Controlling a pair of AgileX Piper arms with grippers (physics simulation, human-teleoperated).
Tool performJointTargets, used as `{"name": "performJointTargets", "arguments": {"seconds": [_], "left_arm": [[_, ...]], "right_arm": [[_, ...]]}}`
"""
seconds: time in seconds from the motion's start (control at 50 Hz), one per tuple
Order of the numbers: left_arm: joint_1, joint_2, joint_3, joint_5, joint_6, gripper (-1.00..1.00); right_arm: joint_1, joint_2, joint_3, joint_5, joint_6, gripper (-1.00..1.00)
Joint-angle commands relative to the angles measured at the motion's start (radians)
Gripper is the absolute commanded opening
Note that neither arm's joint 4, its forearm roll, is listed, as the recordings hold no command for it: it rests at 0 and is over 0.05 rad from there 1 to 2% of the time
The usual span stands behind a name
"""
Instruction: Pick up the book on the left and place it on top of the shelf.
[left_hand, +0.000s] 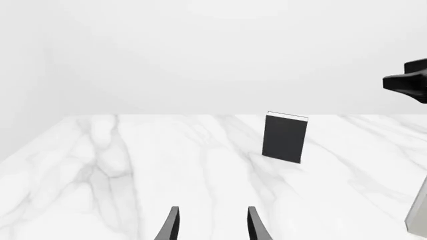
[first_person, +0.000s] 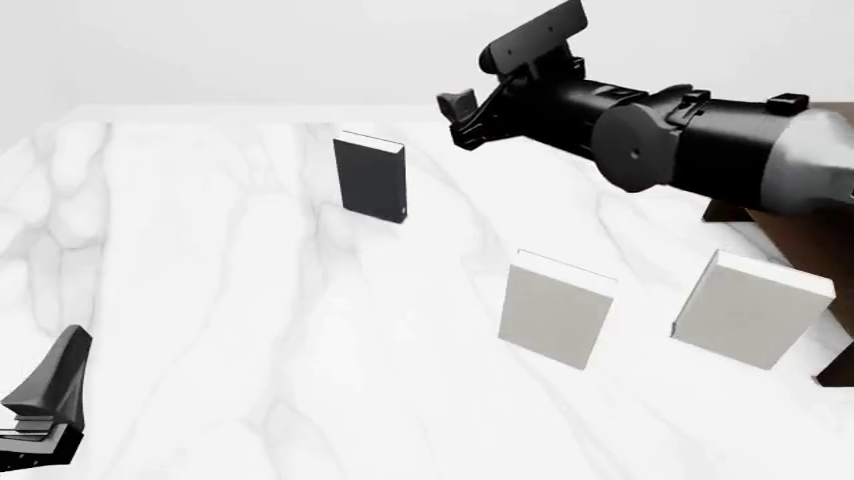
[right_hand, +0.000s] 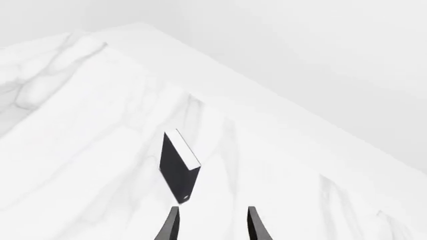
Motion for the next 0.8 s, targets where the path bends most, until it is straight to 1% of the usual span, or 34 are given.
{"name": "performJointTargets", "arguments": {"seconds": [0.02, 0.48, 0.8], "left_arm": [[0.000, 0.000, 0.000, 0.000, 0.000, 1.00], [0.000, 0.000, 0.000, 0.000, 0.000, 1.00], [0.000, 0.000, 0.000, 0.000, 0.000, 1.00]], "right_arm": [[0.021, 0.080, -0.078, -0.003, 0.007, 1.00], [0.028, 0.234, -0.207, -0.018, 0.026, 1.00], [0.017, 0.302, -0.239, -0.043, 0.037, 1.00]]}}
